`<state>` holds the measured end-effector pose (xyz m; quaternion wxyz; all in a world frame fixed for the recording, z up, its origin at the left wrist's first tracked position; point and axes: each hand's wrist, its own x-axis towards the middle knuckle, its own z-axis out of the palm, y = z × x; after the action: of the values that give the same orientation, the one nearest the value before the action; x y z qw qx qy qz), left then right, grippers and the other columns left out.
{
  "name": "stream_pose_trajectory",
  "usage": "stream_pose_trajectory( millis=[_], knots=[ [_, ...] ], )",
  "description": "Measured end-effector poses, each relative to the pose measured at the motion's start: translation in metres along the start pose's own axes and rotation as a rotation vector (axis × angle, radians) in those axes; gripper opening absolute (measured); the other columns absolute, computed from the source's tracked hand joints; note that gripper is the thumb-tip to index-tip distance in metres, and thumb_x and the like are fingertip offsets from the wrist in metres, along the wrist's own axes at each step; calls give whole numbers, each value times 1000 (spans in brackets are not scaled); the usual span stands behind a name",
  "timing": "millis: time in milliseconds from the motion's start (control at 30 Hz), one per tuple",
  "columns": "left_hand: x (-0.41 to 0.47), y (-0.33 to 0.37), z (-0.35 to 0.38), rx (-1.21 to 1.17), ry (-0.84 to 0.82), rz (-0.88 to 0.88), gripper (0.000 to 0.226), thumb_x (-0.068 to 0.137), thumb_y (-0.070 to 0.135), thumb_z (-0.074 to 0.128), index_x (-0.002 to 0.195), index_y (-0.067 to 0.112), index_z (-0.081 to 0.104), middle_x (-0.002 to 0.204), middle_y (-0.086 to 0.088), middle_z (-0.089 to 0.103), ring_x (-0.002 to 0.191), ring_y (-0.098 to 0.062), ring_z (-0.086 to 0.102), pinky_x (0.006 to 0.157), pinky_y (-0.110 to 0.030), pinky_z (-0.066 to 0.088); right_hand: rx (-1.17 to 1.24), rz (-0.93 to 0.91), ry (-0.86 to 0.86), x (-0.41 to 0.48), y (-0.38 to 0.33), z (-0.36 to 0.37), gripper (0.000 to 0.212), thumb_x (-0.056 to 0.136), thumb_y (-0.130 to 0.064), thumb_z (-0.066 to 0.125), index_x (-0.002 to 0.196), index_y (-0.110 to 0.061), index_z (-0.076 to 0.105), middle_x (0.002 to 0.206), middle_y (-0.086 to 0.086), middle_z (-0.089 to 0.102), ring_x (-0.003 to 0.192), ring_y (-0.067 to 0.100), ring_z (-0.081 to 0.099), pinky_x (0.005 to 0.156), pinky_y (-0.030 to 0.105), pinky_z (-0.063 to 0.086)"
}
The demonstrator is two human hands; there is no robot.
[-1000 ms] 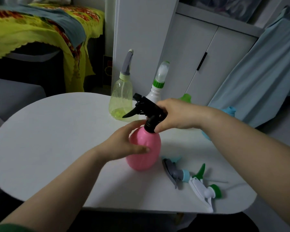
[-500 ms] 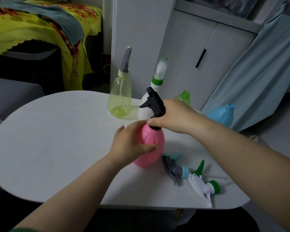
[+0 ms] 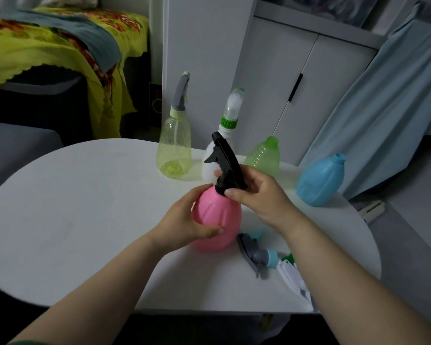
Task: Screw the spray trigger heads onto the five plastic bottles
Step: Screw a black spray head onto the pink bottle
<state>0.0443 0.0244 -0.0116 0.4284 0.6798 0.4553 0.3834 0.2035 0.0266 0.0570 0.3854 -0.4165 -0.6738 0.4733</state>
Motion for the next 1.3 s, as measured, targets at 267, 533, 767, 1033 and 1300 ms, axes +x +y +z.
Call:
stream_pose_trajectory(
  millis=[267,533,767,1033,1300],
  knots=[
    [6,-9,4,13,68,32,75,57,11,81,115,36,40,106,20,50,95,5,48,69,8,33,113,-120,433,6,28,28,49,67,4,69,89,-31,43,90,-7,57,79,-6,60,77,12,49],
    [11,-7,2,-5,62,46,73,50,25,80,103,52,37,105,29,47,97,15,46,72,7,33,102,-111,364,6,39,32,35,71,-19,67,99,-26,49,101,-5,58,98,8,56,88,15,43],
    [19,-9,-2,-8,44,41,72,47,28,76,107,44,41,107,20,53,100,5,50,74,5,36,99,-66,399,15,45,30,26,73,-14,69,83,-34,55,89,-18,59,85,-8,55,75,2,41],
    [26,-12,-8,-12,9,21,70,45,27,76,101,50,40,105,27,51,96,20,47,75,5,35,133,-45,320,13,56,28,29,70,-34,58,99,-39,57,94,-27,63,91,-16,53,79,2,40],
    [26,-13,-10,-13,2,1,71,46,27,75,107,43,42,107,20,55,98,16,49,80,1,37,111,-76,418,24,50,31,33,64,-12,69,79,-31,47,84,-11,57,72,-17,53,68,2,40]
  ],
)
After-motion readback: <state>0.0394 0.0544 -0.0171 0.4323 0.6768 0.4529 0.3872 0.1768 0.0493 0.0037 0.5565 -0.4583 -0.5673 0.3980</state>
